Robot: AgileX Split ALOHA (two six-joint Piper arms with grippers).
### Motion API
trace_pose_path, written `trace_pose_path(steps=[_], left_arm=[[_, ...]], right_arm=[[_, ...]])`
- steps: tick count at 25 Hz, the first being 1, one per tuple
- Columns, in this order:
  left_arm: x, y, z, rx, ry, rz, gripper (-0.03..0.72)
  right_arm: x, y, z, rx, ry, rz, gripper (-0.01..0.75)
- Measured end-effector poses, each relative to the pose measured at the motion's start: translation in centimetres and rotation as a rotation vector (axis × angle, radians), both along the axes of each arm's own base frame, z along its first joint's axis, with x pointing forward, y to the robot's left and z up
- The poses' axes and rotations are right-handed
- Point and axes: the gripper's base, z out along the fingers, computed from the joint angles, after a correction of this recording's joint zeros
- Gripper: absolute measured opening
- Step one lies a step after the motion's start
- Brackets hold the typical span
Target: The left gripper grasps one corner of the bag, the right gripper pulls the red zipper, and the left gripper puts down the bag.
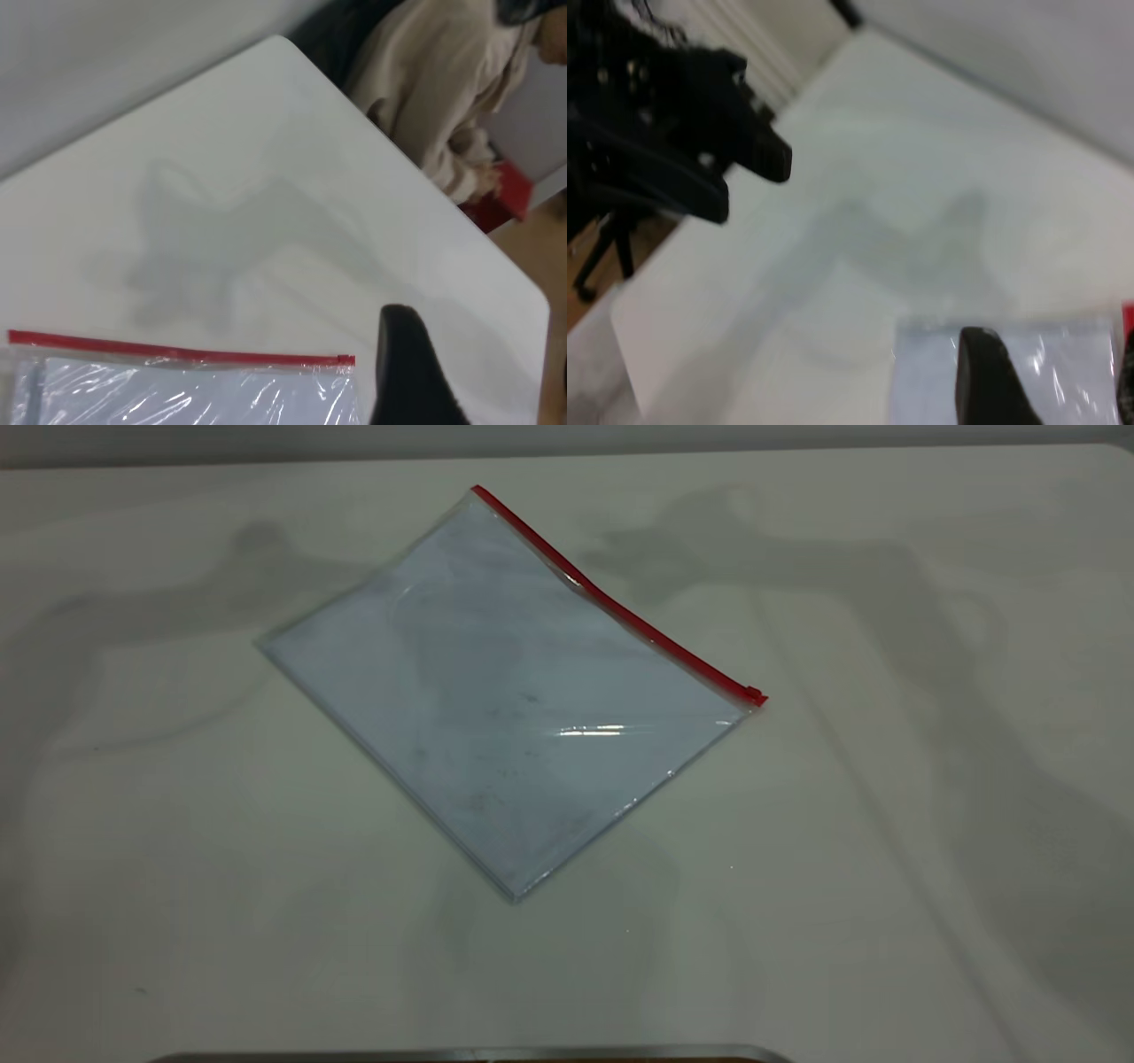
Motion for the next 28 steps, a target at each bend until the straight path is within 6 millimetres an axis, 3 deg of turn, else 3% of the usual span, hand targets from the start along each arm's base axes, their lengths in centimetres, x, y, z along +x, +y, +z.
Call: trace_pose_path(steps=[7,10,14,17,20,23,28], left_arm=[[-5.9,1.0,9.9,0.243,-0.037,0.127,0.478],[-8.8,1.6,13.3,0.339,-0.036,0.235,0.478],[-11.8,2.5,16.3,0.418,-0.015,0.393,0.478],[-14.1,2.9,18.2,0.442,-0.033,0.472,0.478],[-16.4,2.8,18.9,0.447,-0.042,0.489,0.478],[-18.7,2.8,17.8,0.472,-0.003,0.488,0.478],[-22.8,3.1,12.9,0.572,0.140,0.476,0.478]], right_arm=[[-4.8,-2.4,10.3,-0.099,-0.130,-0.180,0.351],[-6.9,-3.4,13.2,-0.118,-0.154,-0.249,0.347],[-9.8,-3.9,15.7,-0.132,-0.163,-0.263,0.346],[-12.0,-4.5,16.3,-0.180,-0.145,-0.272,0.346],[-14.3,-5.6,15.4,-0.269,-0.089,-0.293,0.346],[-16.8,-6.5,13.4,-0.358,-0.007,-0.303,0.346],[-22.5,-8.4,10.2,-0.482,0.090,-0.311,0.346]])
